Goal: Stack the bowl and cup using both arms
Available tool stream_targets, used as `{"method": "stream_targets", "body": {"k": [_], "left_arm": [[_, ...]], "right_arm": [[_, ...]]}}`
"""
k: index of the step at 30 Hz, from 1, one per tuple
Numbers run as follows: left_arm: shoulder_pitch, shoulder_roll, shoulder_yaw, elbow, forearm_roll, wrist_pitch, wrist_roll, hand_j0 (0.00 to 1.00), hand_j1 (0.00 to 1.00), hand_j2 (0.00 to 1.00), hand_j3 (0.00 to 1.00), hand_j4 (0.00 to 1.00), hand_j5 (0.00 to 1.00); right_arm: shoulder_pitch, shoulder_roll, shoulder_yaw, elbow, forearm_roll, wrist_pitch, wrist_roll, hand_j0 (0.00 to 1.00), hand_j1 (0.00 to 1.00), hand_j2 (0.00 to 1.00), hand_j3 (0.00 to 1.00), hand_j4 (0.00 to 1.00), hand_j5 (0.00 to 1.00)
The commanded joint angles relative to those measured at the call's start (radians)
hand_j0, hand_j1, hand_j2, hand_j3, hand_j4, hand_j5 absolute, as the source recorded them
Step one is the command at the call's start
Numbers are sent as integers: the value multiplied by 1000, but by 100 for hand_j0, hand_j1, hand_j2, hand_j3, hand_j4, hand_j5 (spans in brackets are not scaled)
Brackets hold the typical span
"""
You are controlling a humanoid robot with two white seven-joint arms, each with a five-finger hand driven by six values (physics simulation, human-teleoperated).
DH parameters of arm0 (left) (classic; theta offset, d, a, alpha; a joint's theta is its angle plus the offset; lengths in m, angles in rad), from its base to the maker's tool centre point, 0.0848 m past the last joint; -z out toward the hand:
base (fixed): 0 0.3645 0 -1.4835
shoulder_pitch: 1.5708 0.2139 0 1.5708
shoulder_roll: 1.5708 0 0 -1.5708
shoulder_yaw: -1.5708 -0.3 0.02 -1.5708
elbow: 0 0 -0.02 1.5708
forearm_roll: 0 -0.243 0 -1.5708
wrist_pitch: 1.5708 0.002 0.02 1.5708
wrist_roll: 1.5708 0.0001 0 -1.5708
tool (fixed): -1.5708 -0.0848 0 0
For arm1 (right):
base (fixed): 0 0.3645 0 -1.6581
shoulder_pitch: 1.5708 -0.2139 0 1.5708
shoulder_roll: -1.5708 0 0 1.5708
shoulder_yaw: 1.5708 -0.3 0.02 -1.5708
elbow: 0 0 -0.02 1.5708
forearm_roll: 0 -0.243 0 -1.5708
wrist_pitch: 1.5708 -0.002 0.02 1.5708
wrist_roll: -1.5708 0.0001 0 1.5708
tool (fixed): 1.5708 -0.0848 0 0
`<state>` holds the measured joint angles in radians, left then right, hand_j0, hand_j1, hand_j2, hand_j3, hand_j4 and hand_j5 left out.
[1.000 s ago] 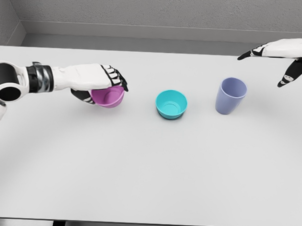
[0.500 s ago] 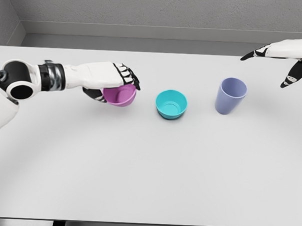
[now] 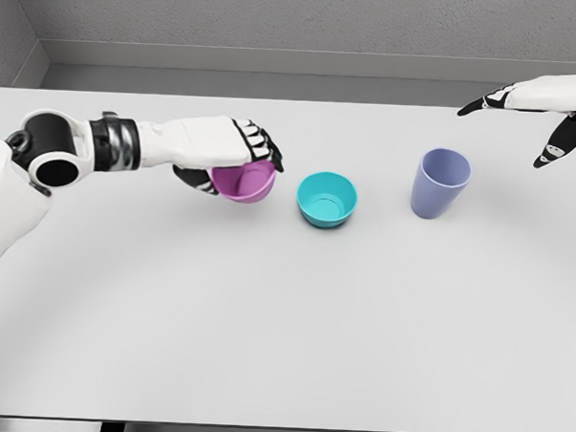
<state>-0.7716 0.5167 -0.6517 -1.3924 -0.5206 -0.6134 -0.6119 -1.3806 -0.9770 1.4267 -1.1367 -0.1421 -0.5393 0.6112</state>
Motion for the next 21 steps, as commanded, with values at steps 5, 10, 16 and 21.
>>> {"method": "stream_targets", "body": {"k": [5,10,16,21], "left_arm": [[-6,-30,-5,4,-4,3,1,56,56,56,56,56,56],[-11,-57,-5,7,-24,3,1,56,56,56,56,56,56],[-29,-75,-23,10,-44,3,1,55,55,55,55,55,55],[-35,-95,-28,13,-59,3,1,55,55,55,55,55,55]], "right_arm": [[0,0,-2,0,-5,2,0,100,100,100,100,100,100],[0,-2,-2,0,-4,2,0,100,100,100,100,100,100],[0,-2,-2,0,-4,2,0,100,100,100,100,100,100],[0,-2,-2,0,-5,2,0,100,100,100,100,100,100]]}}
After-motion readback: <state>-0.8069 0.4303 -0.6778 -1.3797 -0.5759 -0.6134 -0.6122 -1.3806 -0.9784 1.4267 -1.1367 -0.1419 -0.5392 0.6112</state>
